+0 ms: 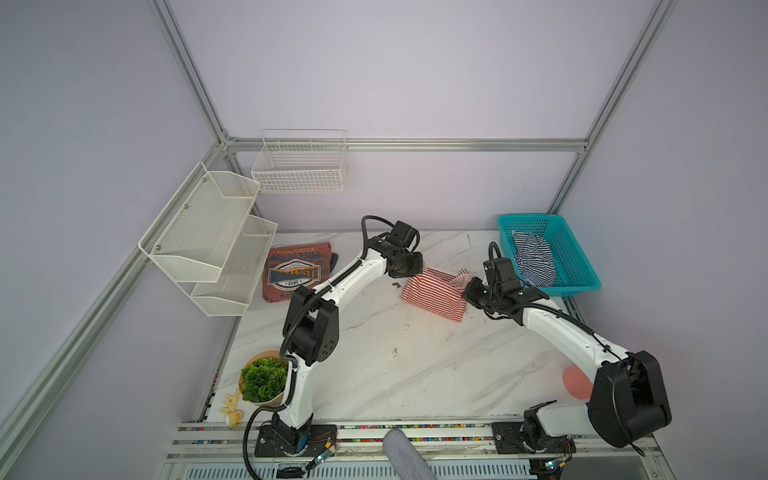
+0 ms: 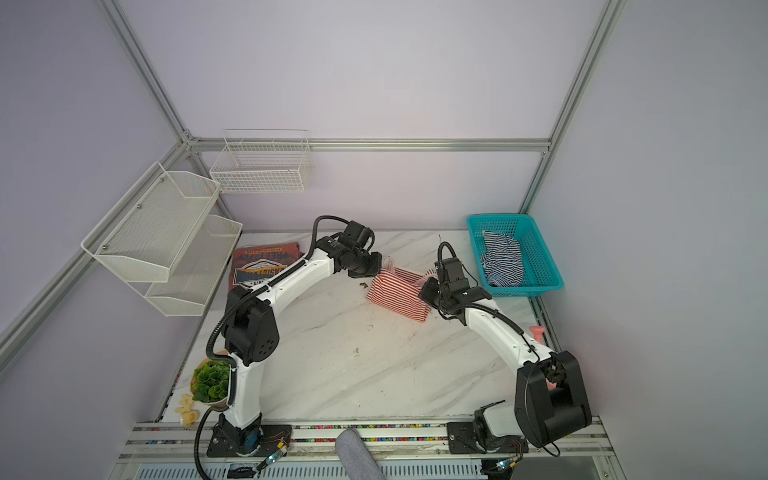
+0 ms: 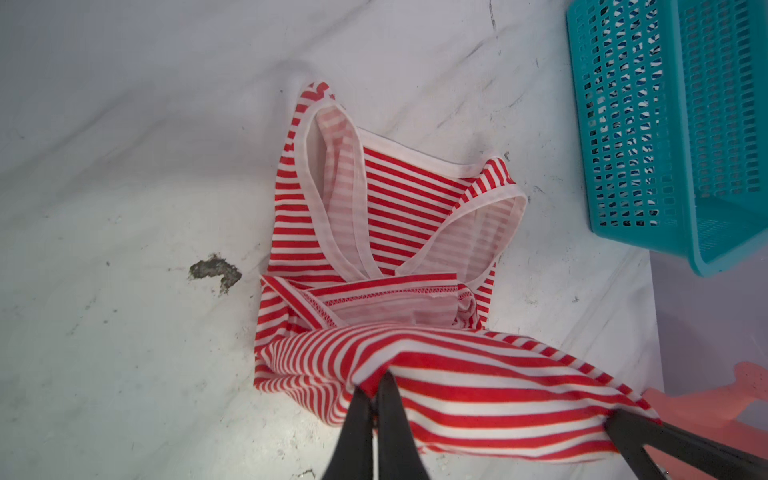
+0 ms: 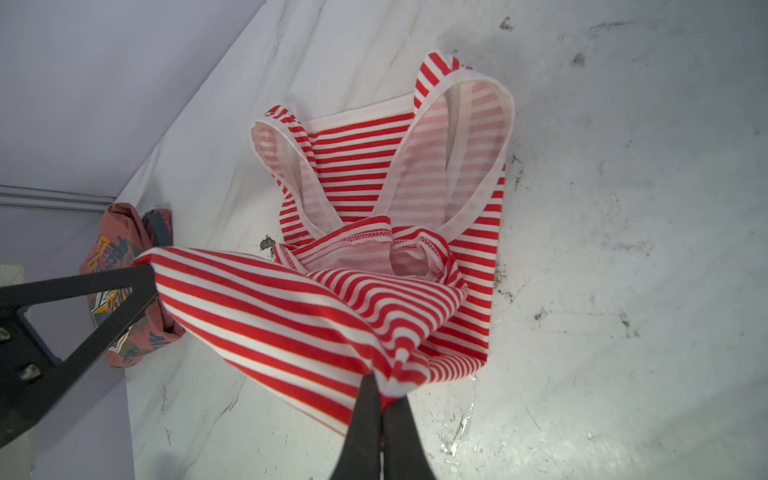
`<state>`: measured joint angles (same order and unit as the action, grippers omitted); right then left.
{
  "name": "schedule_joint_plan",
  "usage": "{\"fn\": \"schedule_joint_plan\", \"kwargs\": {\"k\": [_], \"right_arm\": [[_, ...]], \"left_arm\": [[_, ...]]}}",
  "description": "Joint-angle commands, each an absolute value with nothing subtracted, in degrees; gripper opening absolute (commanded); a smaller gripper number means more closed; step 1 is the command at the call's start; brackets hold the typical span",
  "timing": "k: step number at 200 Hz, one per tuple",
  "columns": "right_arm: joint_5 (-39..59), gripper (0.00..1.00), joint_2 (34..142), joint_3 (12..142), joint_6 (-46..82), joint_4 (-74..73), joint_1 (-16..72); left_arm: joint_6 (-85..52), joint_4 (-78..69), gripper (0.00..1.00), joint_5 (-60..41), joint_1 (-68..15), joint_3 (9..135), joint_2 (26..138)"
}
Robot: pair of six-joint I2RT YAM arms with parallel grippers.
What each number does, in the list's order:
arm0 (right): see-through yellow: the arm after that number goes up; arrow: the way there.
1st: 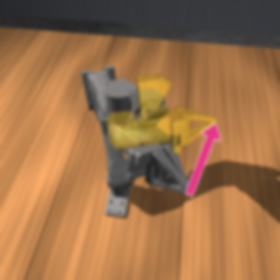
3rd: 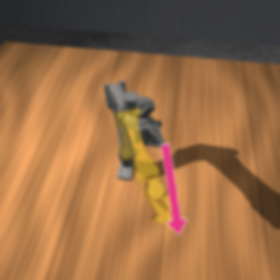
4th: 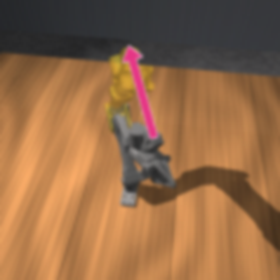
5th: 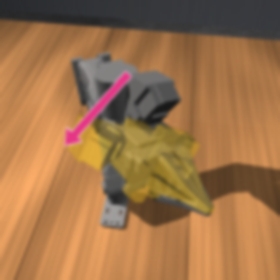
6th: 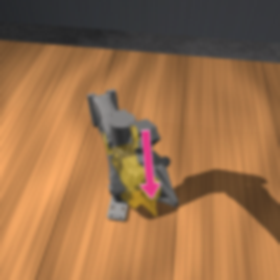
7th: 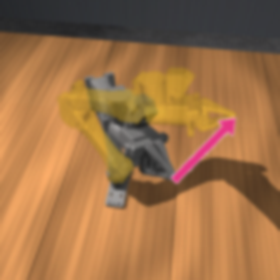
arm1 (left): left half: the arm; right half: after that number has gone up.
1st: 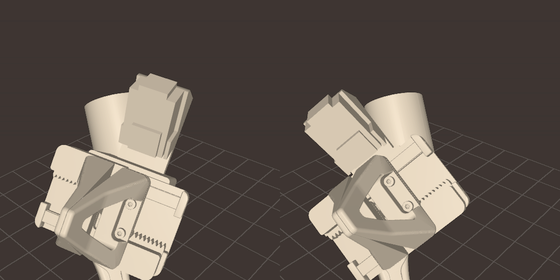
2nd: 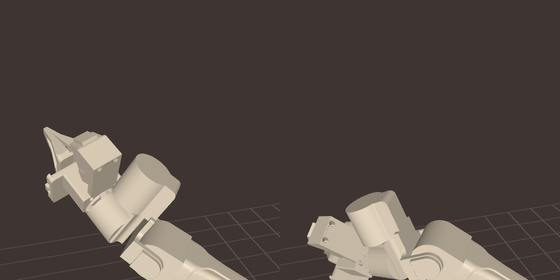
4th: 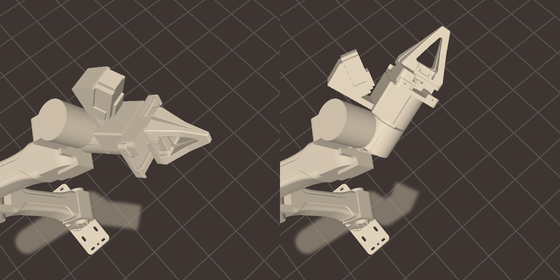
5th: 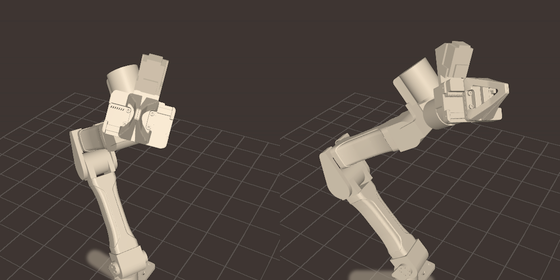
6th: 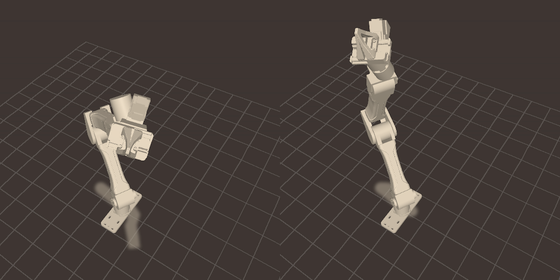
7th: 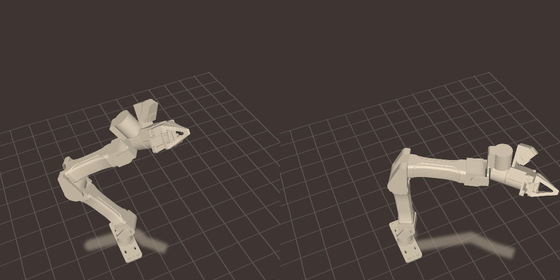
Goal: Fold and stack the tank tops
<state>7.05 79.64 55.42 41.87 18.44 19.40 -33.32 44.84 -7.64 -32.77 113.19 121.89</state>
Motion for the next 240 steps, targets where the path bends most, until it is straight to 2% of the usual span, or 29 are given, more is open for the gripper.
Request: {"fn": "schedule_joint_plan", "kwargs": {"k": [1,83,160,194,240], "right_arm": [[6.65,0.0,80.0,56.26,41.03,17.67,18.94],[9.92,0.0,73.15,49.31,43.28,15.47,18.97],[10.89,0.0,64.5,47.03,44.26,21.28,20.83],[9.16,0.0,64.65,48.16,43.91,23.19,21.01],[6.03,0.0,71.04,52.8,42.96,23.52,21.08]], "left_arm": [[-31.53,46.39,0.0,-8.45,-32.19,122.42,121.04],[-35.65,41.67,0.0,-7.81,-33.77,101.15,107.58],[-39.76,41.45,0.0,-5.48,-36.73,85.18,93.7],[-40.18,41.23,0.0,-5.26,-37.61,85.49,93.25],[-34.79,42.17,0.0,-2.99,-36.77,96.14,101.19]]}}
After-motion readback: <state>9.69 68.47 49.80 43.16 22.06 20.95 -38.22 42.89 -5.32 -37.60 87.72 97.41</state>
